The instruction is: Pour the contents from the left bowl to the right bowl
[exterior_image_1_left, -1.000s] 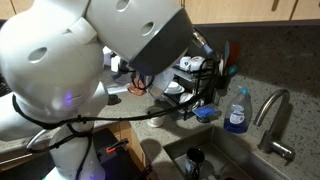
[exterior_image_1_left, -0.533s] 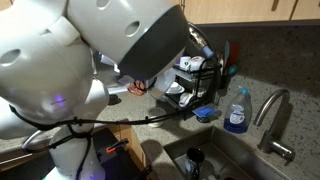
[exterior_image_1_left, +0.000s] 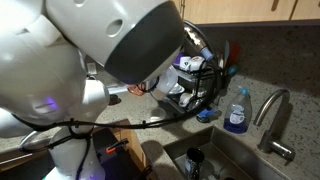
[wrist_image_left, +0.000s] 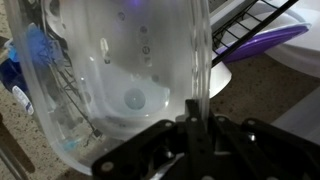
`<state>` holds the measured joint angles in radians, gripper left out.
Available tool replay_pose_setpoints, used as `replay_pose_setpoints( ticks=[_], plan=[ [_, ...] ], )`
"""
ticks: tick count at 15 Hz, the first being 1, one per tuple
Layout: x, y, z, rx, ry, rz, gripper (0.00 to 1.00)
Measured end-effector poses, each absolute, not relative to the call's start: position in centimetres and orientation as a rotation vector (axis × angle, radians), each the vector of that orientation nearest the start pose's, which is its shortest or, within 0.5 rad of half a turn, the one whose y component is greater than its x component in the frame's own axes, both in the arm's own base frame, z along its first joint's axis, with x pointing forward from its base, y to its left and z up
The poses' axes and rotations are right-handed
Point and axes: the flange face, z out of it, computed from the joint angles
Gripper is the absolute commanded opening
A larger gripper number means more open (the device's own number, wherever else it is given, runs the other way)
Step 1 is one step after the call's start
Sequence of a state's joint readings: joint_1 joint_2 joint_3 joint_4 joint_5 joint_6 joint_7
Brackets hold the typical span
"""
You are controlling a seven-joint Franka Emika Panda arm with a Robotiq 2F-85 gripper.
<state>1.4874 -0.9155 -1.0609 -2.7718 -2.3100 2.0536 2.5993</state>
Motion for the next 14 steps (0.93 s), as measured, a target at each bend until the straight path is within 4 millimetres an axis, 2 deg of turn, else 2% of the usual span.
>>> replay_pose_setpoints(
  ticks=[14],
  plan=[
    [36.9,14.4,38.2,-2.104,0.795,-1.63,0.01]
  ],
)
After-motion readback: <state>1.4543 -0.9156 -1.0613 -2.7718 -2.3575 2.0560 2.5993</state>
